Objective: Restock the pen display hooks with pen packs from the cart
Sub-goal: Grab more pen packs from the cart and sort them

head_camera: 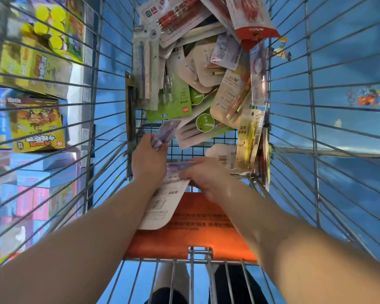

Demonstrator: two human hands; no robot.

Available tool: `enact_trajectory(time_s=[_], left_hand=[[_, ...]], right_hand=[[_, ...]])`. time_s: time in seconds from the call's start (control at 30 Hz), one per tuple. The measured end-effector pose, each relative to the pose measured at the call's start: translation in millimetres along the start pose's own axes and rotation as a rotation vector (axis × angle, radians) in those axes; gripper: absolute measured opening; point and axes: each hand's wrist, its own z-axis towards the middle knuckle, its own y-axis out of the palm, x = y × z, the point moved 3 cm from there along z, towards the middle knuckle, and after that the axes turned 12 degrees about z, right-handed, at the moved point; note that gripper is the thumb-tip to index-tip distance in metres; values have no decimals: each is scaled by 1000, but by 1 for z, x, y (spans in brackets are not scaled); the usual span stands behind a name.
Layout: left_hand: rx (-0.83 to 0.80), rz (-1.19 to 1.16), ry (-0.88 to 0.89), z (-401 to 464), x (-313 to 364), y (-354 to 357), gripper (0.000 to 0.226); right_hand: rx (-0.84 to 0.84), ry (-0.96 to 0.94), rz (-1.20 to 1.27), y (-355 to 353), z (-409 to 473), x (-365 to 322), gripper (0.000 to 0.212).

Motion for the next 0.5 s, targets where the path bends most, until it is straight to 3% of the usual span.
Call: enact_trajectory(time_s=[0.07, 0.1, 0.3, 0.4, 0.5], left_hand=[[77, -8, 43, -2, 7, -9, 17], [116, -17, 78, -3, 11, -14, 16], [243, -29, 193, -11, 39, -62, 19], [172, 5, 94, -13, 41, -81, 18], [-39, -44, -168, -19, 38, -92, 28]], right_hand=[[49, -40, -4, 1, 3, 5, 31], [81, -42, -10, -2, 2, 5, 26], [221, -161, 78, -32, -20, -14, 37], [251, -189, 250, -44, -38, -26, 33], [182, -181, 543, -47, -55, -35, 22]])
